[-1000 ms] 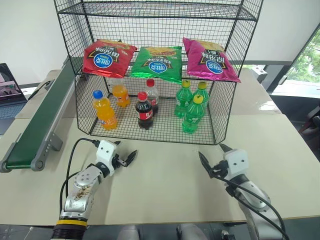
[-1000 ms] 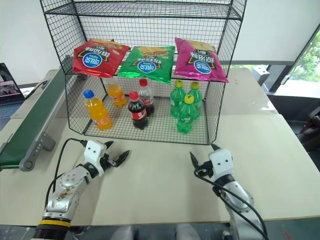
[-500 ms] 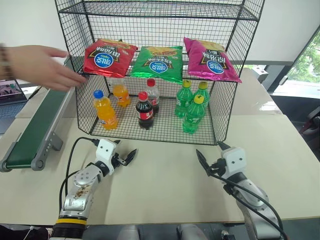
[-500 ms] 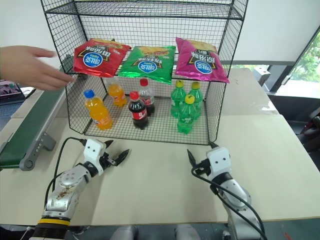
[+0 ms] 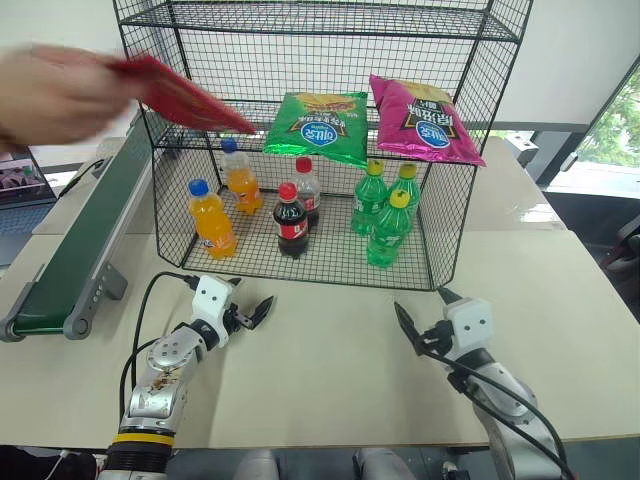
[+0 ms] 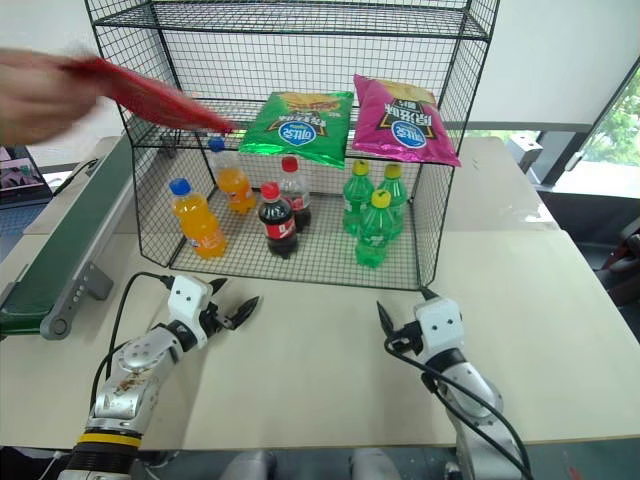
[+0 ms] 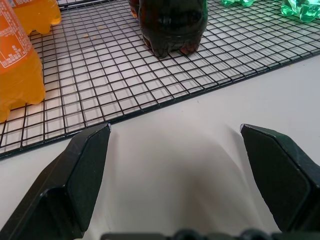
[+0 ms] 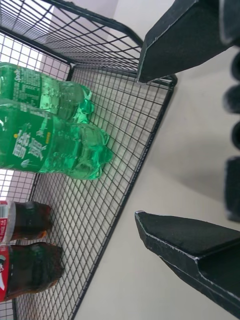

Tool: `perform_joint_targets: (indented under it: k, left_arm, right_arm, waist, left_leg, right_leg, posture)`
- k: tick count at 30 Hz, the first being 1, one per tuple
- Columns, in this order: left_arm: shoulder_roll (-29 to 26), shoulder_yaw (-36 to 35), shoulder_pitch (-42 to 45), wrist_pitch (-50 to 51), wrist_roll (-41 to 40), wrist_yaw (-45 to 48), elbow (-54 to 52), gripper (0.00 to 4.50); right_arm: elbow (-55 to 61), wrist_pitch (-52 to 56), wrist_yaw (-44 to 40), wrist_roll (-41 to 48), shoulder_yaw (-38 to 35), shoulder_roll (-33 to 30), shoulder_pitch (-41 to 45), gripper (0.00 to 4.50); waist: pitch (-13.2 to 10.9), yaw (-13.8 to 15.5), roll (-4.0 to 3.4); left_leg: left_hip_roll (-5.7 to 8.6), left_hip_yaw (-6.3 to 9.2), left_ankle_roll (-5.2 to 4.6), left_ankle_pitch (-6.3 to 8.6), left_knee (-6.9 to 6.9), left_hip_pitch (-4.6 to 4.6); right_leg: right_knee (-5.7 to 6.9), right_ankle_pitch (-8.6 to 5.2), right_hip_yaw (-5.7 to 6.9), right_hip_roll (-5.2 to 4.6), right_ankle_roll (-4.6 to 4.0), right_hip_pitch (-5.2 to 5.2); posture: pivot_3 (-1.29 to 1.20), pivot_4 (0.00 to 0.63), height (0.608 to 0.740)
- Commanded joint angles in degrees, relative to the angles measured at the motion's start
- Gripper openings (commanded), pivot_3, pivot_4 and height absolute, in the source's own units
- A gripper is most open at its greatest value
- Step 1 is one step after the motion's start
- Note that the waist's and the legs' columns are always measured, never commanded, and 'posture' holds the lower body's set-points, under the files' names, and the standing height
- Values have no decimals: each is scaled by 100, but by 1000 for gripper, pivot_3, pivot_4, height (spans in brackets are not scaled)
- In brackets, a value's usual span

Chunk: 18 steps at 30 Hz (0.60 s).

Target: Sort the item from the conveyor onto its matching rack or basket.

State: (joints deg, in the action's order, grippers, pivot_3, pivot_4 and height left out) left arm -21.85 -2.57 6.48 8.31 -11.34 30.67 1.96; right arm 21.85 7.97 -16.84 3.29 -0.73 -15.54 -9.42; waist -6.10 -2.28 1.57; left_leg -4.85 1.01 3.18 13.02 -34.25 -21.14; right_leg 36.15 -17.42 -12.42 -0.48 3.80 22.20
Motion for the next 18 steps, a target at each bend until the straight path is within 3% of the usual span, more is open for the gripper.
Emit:
perform_joint_targets:
  k: [1, 18]
  left_arm:
    - [-69, -150, 32, -159, -43, 24, -110, 4421]
    - [-126, -233, 88, -346, -35, 97, 71, 4421]
  right_arm:
    - [115, -147, 15, 17, -53, -3, 46, 4500]
    - [-8, -227, -83, -1, 21, -24, 101, 4500]
  waist:
    - [0, 1, 0]
    - [0, 9, -3]
  left_leg:
    - [0, 3, 0, 0, 0, 0]
    - [2, 37, 0, 0, -5, -9]
  right_leg:
    - [0, 0, 3, 0, 0, 0]
    - [3, -2, 35, 0, -8, -7]
  posture:
    - [0, 150, 740]
    - [0, 150, 740]
